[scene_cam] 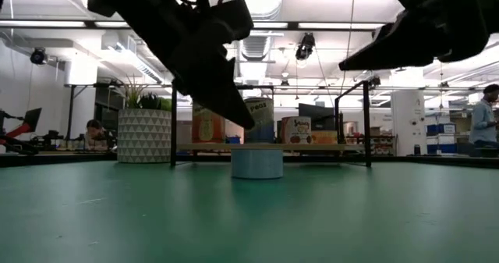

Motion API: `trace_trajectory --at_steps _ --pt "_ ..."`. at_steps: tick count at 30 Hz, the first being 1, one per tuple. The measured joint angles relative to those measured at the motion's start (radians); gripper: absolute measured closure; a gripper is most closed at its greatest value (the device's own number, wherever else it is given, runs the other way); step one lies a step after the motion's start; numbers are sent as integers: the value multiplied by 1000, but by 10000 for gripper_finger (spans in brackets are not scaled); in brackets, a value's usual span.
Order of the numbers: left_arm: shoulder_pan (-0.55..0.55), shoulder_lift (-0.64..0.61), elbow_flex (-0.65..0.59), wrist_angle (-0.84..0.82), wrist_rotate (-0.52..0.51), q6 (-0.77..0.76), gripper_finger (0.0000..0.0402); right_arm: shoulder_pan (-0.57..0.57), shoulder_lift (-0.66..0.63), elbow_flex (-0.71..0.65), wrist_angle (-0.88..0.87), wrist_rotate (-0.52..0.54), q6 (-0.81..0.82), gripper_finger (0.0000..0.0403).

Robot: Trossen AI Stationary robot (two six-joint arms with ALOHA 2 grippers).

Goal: Pick and place cans onto a shelf
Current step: Put the canned tuna on the shelf

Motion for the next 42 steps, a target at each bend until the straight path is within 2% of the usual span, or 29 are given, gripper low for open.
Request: trace_trajectory --at_steps 4,12,17,21,26,30,35,38,40,42 --pt "-1 13 0 21 34 5 340 0 18 0 0 0 4 255" --pt "-3 63 0 63 29 59 245 0 17 0 1 0 3 278" --pt "-2 106 0 67 24 63 228 0 17 0 0 0 -4 288" --pt "-5 132 3 79 3 86 266 0 17 0 -1 0 -8 294" --pt "-11 136 5 83 -4 109 383 0 17 0 -3 0 -8 298" --pt "-17 119 0 96 8 151 395 0 17 1 -7 0 -8 298" --pt "-38 16 -5 184 60 338 400 0 14 1 -43 0 -8 297" --pt "-35 -77 -11 313 149 455 400 4 -13 1 -98 -1 -8 301" --pt "-33 -136 -31 429 280 537 401 5 -45 1 -133 0 6 304" --pt "-32 -195 -52 569 464 607 401 5 -85 2 -178 0 20 307"
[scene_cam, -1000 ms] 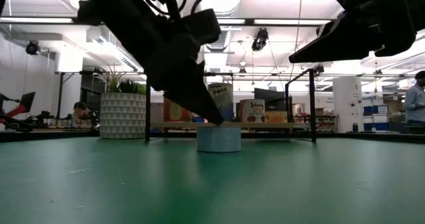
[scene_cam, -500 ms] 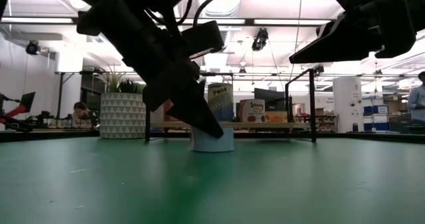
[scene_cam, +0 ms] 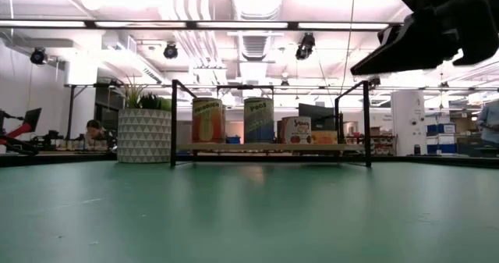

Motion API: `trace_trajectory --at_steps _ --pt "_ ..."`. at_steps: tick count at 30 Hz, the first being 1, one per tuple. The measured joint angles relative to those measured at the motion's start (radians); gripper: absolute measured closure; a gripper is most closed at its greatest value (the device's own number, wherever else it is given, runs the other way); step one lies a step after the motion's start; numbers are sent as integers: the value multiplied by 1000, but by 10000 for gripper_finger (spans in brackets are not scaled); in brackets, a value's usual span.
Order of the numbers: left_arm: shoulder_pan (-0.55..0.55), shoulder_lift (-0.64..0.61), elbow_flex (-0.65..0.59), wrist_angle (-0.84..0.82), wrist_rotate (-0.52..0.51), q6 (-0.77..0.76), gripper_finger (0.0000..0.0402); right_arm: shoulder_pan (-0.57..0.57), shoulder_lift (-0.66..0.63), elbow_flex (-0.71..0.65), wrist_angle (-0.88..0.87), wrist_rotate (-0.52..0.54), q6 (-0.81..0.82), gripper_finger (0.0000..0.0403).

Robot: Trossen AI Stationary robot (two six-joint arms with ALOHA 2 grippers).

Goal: Pick and place cans onto a shelf
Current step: Put the canned tuna on the shelf

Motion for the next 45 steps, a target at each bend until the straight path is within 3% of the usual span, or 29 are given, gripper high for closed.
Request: trace_trajectory --at_steps 5,8,10,17,20,21,24,28,30,32,34,37,39,41,45 --pt "27 -95 -20 141 608 87 401 0 -65 -15 -18 -4 17 310" --pt "45 -105 -21 205 866 89 401 0 -77 -25 -19 -8 17 308" --pt "52 -107 -20 252 959 89 401 0 -77 -29 -15 -8 18 308" --pt "52 -106 -14 298 1106 135 401 0 -71 -34 -12 -8 22 312" --pt "51 -106 3 311 1107 114 401 0 -71 -34 -13 -8 20 311" --pt "51 -106 9 312 1081 100 401 0 -71 -34 -13 -8 20 310" --pt "53 -106 25 313 878 55 402 0 -71 -34 -14 -8 19 310" --pt "55 -102 36 307 828 69 402 0 -71 -34 -14 -8 18 314" --pt "55 -102 46 294 711 24 402 0 -71 -34 -16 -8 18 314" --pt "63 -109 55 234 516 -20 402 0 -71 -34 -17 -8 17 312" --pt "67 -112 67 105 257 -40 402 0 -71 -34 -17 -8 17 311" --pt "67 -106 95 -200 -184 -126 401 0 -71 -35 -17 -8 17 309" --pt "67 -91 119 -428 -415 -297 401 0 -71 -38 -21 -8 17 311" --pt "74 -65 139 -656 -486 -510 401 0 -71 -39 -23 -8 12 314" --pt "76 7 182 -933 -430 -955 401 0 -71 -39 -18 -8 7 318"
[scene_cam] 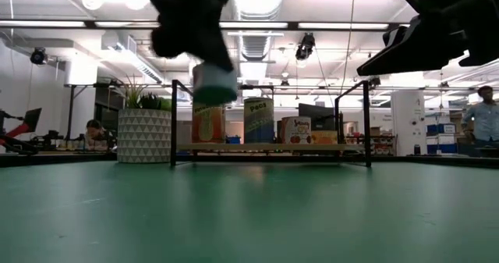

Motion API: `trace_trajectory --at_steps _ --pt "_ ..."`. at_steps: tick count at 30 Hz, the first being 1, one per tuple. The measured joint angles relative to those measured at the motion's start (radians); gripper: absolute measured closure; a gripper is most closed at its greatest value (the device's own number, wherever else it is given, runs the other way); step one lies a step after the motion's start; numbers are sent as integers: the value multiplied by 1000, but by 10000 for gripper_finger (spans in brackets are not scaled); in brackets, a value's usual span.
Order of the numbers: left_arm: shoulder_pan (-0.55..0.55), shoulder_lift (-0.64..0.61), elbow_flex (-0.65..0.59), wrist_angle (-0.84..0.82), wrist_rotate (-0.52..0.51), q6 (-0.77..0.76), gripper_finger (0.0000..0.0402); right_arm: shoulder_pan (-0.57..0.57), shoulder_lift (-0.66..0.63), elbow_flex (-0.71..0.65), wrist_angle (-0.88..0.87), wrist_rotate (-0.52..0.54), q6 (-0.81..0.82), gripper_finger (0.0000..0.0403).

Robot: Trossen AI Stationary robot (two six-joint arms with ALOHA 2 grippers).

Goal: Pick and place cans onto a shelf
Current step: Put the canned tuna on the shelf

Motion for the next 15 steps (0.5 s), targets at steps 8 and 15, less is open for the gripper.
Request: trace_trajectory --at_steps 8,15 --pt "3 194 104 -259 20 -299 401 0 0 2 2 1 -1 313" --pt "27 344 207 -226 -87 -386 394 0 0 2 -4 0 2 317"
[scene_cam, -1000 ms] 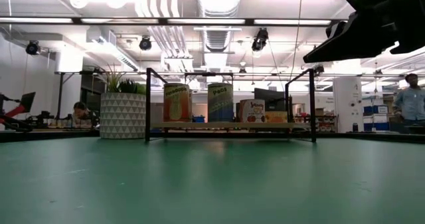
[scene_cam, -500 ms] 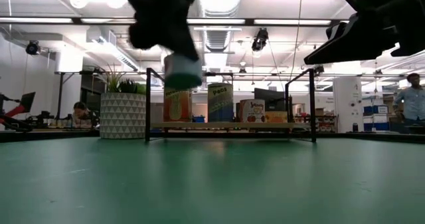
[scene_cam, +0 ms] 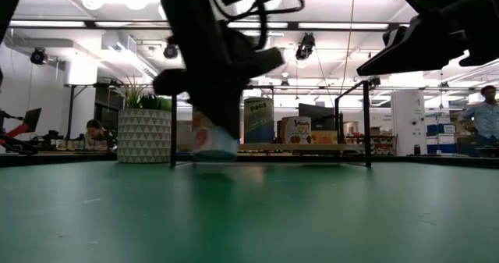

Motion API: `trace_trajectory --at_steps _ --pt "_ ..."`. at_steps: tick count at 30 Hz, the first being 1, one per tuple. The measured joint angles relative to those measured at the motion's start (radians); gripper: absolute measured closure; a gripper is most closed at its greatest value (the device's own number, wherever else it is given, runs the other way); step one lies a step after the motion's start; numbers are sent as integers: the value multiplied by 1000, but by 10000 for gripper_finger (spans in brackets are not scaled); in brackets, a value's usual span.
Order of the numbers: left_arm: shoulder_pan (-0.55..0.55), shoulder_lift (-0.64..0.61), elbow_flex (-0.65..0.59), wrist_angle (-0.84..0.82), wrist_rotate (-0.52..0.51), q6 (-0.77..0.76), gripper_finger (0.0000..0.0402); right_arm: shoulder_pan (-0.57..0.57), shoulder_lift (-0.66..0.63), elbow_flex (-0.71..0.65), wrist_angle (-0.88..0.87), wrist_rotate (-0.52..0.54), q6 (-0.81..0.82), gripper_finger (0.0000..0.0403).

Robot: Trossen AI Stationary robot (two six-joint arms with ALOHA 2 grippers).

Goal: Pick and place cans onto a shelf
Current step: Put the canned tuna on the shelf

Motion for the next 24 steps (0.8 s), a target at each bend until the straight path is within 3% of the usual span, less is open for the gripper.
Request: trace_trajectory --at_steps 10,16,20,24 --pt "14 141 172 0 -52 108 312 0 0 -1 -25 0 18 317" --pt "3 126 231 -82 -99 277 261 0 0 -1 -25 0 17 314" --pt "-29 73 232 -178 -140 420 254 0 0 -2 -25 0 16 320" --pt "-70 21 204 -253 -115 546 265 0 0 -3 -25 0 16 323"
